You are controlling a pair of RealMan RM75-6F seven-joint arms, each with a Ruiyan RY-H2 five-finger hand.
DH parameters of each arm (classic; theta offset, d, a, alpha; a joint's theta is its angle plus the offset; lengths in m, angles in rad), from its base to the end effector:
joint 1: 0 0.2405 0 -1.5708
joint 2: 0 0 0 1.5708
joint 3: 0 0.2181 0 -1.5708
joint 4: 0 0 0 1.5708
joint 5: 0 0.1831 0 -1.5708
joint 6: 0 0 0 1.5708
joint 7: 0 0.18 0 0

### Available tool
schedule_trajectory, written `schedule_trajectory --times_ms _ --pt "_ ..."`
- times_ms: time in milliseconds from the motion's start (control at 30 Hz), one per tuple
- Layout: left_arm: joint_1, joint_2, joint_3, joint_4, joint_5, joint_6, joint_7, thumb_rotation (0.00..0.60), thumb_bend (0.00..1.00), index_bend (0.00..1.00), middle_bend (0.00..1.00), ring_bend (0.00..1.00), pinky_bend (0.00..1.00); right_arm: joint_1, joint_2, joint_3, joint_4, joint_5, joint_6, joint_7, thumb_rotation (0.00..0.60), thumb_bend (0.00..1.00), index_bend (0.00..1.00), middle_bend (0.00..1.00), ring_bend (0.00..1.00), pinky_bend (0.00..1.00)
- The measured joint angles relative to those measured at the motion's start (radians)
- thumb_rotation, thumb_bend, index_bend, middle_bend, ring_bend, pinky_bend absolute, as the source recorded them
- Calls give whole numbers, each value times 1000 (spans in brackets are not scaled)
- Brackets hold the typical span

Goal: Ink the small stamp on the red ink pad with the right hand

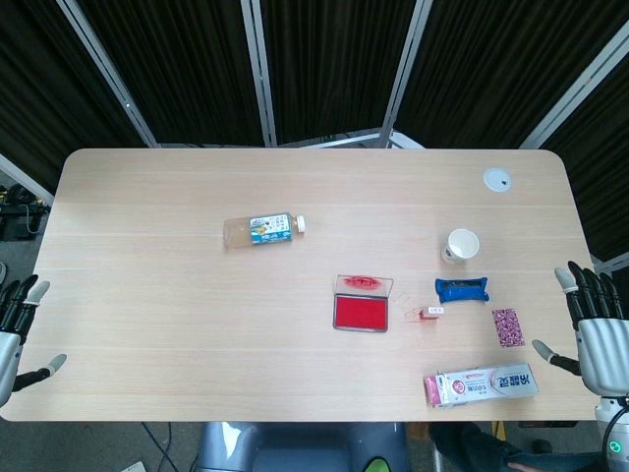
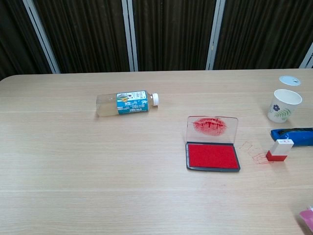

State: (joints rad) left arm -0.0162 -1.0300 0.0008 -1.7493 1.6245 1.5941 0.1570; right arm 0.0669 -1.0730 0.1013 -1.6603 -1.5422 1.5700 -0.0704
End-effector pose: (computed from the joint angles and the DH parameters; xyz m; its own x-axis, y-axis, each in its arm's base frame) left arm -0.2385 0.1834 0.1819 0.4943 -0.0386 0.8685 0.8661 -0.0634 -0.4958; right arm -0.2462 -0.2144 0.1953 0.4507 0.1287 0.8834 -0.8883 -0.0331 0.4580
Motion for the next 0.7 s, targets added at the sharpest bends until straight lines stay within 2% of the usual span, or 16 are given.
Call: schedule_trajectory --times_ms 233,267,333,367,400,500,600,667,700 --pt "-1 -1 -4 1 -6 -1 4 600 0 0 0 0 0 11 -4 -3 13 6 -29 -6 600 0 0 0 0 0" --pt "-1 -2 -5 2 -10 -3 5 600 0 0 0 0 0 16 -5 -2 17 7 -37 -12 600 0 0 0 6 31" --pt "-5 -4 -10 3 -22 -11 9 600 0 0 0 0 0 35 -10 2 29 7 -62 -29 600 0 0 0 163 319" --pt "-8 -7 -13 4 -29 -16 13 600 0 0 0 0 0 46 -12 4 35 7 -76 -34 600 0 0 0 322 545" --pt "-11 -9 -17 4 -36 -21 18 600 0 0 0 0 0 63 -15 7 43 7 -98 -38 600 0 0 0 487 719" --pt "-22 -22 -27 5 -62 -43 44 600 0 0 0 0 0 117 -23 18 62 11 -177 -45 600 0 0 0 692 875" --pt "-33 -38 -36 7 -91 -67 81 600 0 0 0 0 0 180 -35 30 81 25 -278 -44 600 0 44 50 754 942" --pt "-41 -53 -42 10 -114 -84 109 600 0 0 0 0 0 219 -46 36 90 41 -345 -42 600 0 167 180 775 971" --pt "-45 -59 -45 11 -123 -89 120 600 0 0 0 0 0 243 -54 40 94 55 -387 -42 600 0 198 220 778 973"
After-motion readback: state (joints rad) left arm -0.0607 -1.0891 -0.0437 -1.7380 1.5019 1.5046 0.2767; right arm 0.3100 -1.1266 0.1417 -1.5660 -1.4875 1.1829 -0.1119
